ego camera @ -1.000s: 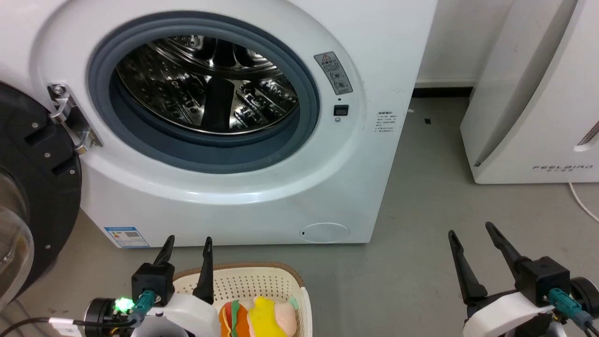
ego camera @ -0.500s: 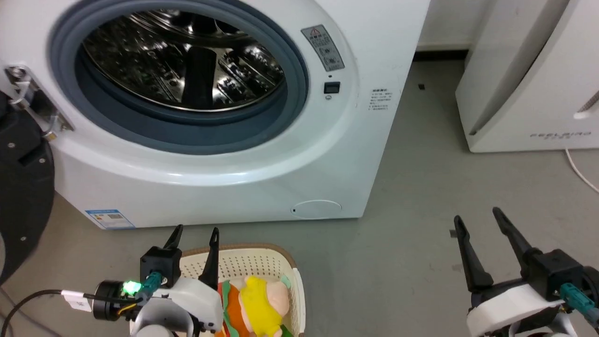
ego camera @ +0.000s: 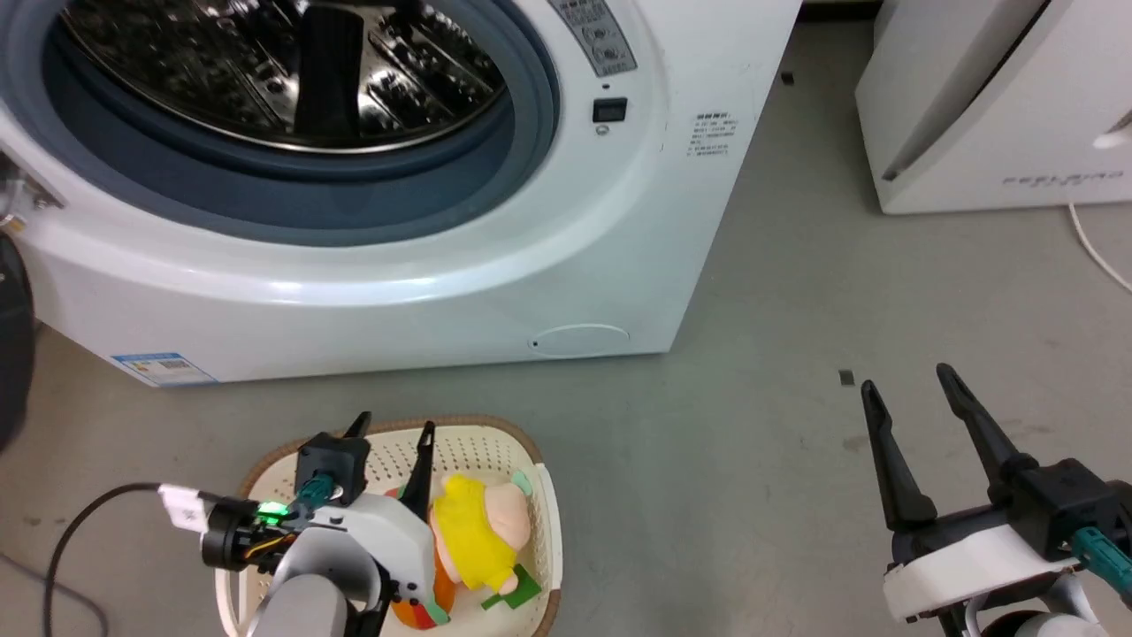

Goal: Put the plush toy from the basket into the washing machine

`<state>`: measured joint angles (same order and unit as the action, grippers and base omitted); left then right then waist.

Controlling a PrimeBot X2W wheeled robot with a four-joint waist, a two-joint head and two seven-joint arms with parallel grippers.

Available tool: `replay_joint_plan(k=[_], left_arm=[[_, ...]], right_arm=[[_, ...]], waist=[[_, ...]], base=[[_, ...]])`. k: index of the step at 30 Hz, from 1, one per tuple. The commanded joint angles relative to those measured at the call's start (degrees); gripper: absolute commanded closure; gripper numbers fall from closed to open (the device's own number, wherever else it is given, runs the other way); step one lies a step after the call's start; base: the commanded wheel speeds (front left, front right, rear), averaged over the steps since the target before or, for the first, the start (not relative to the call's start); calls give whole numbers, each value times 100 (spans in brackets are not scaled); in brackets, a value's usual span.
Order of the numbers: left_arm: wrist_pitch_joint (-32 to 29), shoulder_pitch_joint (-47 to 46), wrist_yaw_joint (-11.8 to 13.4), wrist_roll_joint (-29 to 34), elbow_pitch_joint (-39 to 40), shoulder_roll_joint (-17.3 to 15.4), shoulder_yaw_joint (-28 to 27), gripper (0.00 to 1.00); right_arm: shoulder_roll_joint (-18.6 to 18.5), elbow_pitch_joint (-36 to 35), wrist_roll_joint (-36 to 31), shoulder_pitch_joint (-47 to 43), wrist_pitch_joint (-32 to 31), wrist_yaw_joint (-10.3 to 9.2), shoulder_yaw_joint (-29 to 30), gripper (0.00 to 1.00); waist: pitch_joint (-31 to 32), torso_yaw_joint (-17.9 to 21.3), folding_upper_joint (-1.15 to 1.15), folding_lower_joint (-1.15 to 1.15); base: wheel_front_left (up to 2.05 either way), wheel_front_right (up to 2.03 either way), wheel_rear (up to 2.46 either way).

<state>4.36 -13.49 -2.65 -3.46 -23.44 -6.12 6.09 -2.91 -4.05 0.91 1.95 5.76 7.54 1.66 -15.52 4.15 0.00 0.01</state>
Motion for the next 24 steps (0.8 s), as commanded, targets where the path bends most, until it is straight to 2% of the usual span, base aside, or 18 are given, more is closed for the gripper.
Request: replay_joint_plan(k=[1,24], left_arm=[[-38,-213,-31,-89,-216,-29,103,0],[-582,-1359,-170,-742,-1758,-705,1403,0]], right_arm=[[1,-57,11,107,64,-2,8,0],[2,-352,114,339,327,-3,106,0]], waist=[[-162,44,0,-1],[-1411,354,0,-1]], base=[[0,0,0],[0,0,0]])
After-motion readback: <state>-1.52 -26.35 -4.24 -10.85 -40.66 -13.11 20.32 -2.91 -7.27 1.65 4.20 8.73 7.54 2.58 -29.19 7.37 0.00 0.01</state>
